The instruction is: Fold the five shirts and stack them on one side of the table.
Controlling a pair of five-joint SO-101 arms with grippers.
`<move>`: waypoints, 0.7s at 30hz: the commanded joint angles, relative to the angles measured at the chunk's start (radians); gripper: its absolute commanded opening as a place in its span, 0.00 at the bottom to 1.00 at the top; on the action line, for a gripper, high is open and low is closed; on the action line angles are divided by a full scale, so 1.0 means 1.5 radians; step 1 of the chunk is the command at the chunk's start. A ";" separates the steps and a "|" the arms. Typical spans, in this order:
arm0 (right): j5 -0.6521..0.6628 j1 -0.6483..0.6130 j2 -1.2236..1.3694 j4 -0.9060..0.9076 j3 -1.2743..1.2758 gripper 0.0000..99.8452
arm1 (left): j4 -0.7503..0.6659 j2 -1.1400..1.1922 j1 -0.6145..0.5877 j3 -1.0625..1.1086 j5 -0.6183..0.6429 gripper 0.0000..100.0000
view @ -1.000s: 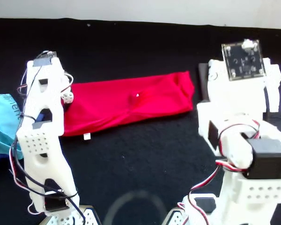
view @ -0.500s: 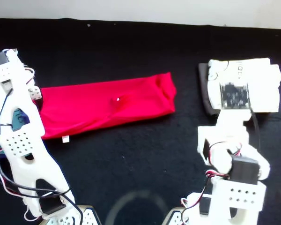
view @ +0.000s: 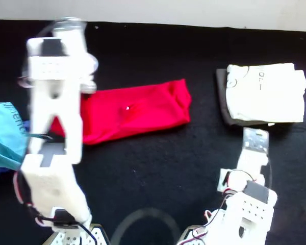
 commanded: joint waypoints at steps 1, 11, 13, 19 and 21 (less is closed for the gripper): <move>0.007 0.050 -0.010 -0.052 0.030 0.16 | -0.058 -0.031 0.128 0.002 -0.005 0.01; 0.005 0.053 -0.010 -0.168 0.162 0.16 | -0.257 0.034 0.335 0.002 -0.003 0.01; 0.006 0.051 -0.010 -0.169 0.163 0.16 | -0.300 0.044 0.353 0.002 -0.004 0.01; 0.007 0.051 -0.010 -0.169 0.165 0.16 | -0.437 0.097 0.367 0.002 -0.005 0.01; 0.007 0.051 -0.010 -0.169 0.165 0.16 | -0.458 0.120 0.367 0.002 -0.005 0.01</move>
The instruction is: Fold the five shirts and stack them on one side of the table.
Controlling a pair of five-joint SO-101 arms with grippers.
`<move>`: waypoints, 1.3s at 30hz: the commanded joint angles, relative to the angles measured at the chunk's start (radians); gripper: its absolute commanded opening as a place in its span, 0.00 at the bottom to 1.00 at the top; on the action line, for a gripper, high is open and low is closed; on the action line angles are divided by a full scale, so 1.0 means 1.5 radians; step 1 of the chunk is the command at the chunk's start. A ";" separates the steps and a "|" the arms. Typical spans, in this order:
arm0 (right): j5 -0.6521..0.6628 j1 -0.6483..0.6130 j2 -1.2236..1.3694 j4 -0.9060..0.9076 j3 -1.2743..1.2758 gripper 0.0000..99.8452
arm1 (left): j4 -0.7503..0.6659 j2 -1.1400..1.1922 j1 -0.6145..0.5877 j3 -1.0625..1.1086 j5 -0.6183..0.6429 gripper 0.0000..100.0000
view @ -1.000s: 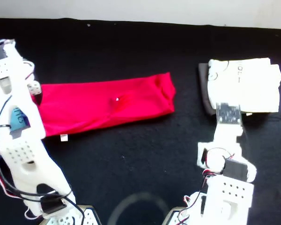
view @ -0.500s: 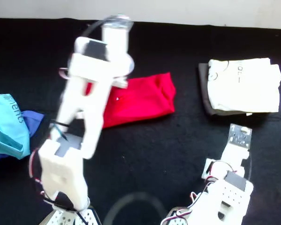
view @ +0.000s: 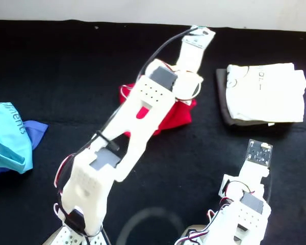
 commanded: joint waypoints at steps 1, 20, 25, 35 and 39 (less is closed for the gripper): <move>0.007 0.003 -0.002 -0.010 0.016 0.16 | -0.046 0.019 0.008 -0.004 -0.005 0.01; 0.007 0.002 -0.002 -0.010 0.014 0.16 | 0.025 0.046 -0.054 -0.130 -0.001 0.14; 0.007 0.002 -0.002 -0.010 0.014 0.16 | 0.144 0.075 -0.093 -0.170 -0.004 0.02; 0.007 0.002 -0.002 -0.010 0.014 0.16 | 0.172 0.215 -0.044 -0.167 -0.002 0.01; 0.007 0.002 -0.002 -0.010 0.014 0.16 | 0.168 0.218 0.002 -0.172 -0.002 0.01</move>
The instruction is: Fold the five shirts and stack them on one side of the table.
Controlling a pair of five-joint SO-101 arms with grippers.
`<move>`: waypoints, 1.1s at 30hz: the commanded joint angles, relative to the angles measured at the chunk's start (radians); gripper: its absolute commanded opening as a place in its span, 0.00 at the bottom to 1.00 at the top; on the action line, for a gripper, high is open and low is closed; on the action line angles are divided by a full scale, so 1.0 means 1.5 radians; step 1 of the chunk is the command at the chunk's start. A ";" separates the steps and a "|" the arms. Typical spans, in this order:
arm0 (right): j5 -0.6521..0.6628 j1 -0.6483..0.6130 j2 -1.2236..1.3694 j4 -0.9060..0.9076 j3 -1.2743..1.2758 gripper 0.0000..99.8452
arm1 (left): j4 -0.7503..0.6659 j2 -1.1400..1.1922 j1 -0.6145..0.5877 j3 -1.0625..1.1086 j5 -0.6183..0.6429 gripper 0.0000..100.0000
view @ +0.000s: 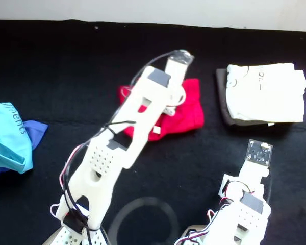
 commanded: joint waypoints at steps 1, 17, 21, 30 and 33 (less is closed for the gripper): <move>0.007 0.002 -0.002 -0.010 0.014 0.16 | -0.003 -0.018 0.051 -0.040 -0.001 0.01; 0.007 0.002 -0.002 -0.011 0.014 0.16 | 0.082 0.006 0.056 -0.195 -0.001 0.01; 0.007 0.002 -0.002 -0.011 0.014 0.16 | 0.088 0.040 0.071 -0.195 0.000 0.01; 0.007 0.002 -0.002 -0.011 0.014 0.16 | -0.065 0.047 -0.002 -0.199 -0.001 0.01; 0.006 0.002 -0.002 -0.011 0.014 0.16 | -0.152 0.048 -0.031 -0.175 -0.001 0.01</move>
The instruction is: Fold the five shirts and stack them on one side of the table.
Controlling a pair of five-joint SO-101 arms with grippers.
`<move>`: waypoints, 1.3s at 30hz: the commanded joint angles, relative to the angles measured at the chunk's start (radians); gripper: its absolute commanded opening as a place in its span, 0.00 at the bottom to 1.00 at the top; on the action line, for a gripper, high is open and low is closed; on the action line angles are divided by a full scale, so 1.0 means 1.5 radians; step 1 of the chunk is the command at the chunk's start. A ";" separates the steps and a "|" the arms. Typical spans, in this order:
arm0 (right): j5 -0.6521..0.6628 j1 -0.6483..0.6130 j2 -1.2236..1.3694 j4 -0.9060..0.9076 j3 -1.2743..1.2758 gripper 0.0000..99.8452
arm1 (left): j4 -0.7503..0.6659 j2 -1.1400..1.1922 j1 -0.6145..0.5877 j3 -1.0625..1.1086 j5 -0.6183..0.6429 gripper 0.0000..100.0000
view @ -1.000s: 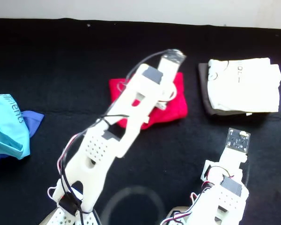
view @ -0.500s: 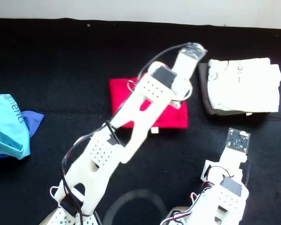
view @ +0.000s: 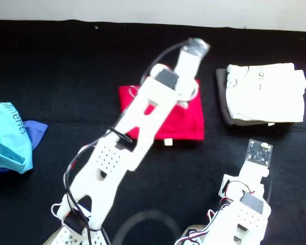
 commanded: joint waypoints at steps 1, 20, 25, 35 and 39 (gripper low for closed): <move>0.006 0.002 -0.002 -0.011 0.014 0.16 | -0.101 -0.008 -0.031 0.024 -0.001 0.01; 0.004 0.002 -0.002 -0.011 0.014 0.16 | -0.339 0.111 -0.036 0.093 -0.113 0.01; 0.004 0.002 -0.002 -0.011 0.014 0.16 | -0.338 0.114 -0.068 0.058 -0.125 0.01; 0.003 0.002 -0.002 -0.011 0.014 0.16 | -0.200 0.111 -0.117 -0.111 -0.124 0.01; 0.003 0.002 -0.002 -0.011 0.011 0.16 | -0.052 0.111 -0.118 -0.228 -0.124 0.01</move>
